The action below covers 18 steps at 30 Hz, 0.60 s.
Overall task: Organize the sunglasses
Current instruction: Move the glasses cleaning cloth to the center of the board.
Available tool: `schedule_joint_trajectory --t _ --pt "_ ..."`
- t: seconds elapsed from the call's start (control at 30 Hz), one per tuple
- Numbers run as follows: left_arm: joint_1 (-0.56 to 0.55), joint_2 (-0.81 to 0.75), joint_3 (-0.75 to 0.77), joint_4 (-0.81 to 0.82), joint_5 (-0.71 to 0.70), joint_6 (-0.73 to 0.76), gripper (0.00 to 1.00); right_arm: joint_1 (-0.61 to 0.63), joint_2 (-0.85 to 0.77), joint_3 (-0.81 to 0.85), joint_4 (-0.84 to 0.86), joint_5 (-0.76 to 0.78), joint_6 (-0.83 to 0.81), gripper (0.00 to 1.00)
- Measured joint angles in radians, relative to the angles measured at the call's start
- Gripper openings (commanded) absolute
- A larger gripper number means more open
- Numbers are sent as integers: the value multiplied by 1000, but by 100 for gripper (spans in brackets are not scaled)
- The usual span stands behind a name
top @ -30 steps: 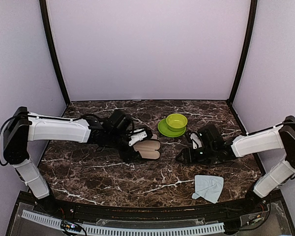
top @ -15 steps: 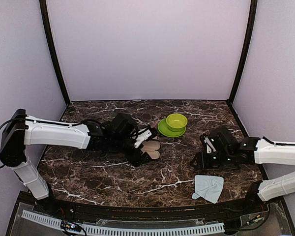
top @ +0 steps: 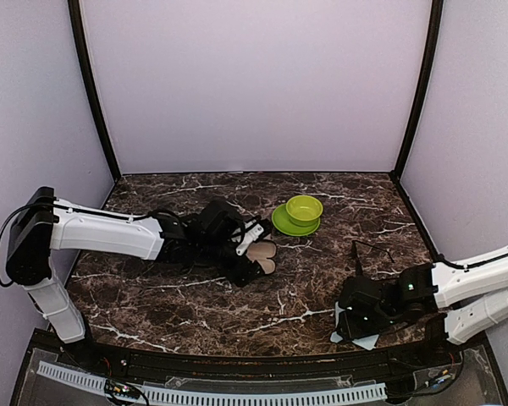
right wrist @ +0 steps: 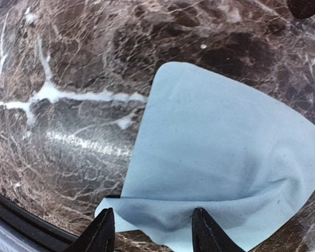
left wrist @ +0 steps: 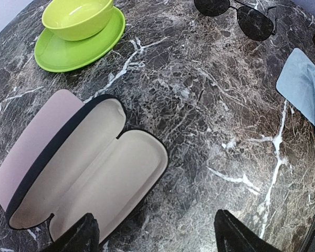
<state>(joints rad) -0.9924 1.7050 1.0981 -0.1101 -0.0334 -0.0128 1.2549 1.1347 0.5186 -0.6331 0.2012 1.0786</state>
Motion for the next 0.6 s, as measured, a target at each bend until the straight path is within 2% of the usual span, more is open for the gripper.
schedule_joint_trajectory --t 0.23,0.6 --pt "-14 17 14 -10 -10 -4 78 -18 26 44 -3 85 -11 46" --pt "-16 28 14 -11 -10 -10 78 -154 105 87 60 93 -166 37"
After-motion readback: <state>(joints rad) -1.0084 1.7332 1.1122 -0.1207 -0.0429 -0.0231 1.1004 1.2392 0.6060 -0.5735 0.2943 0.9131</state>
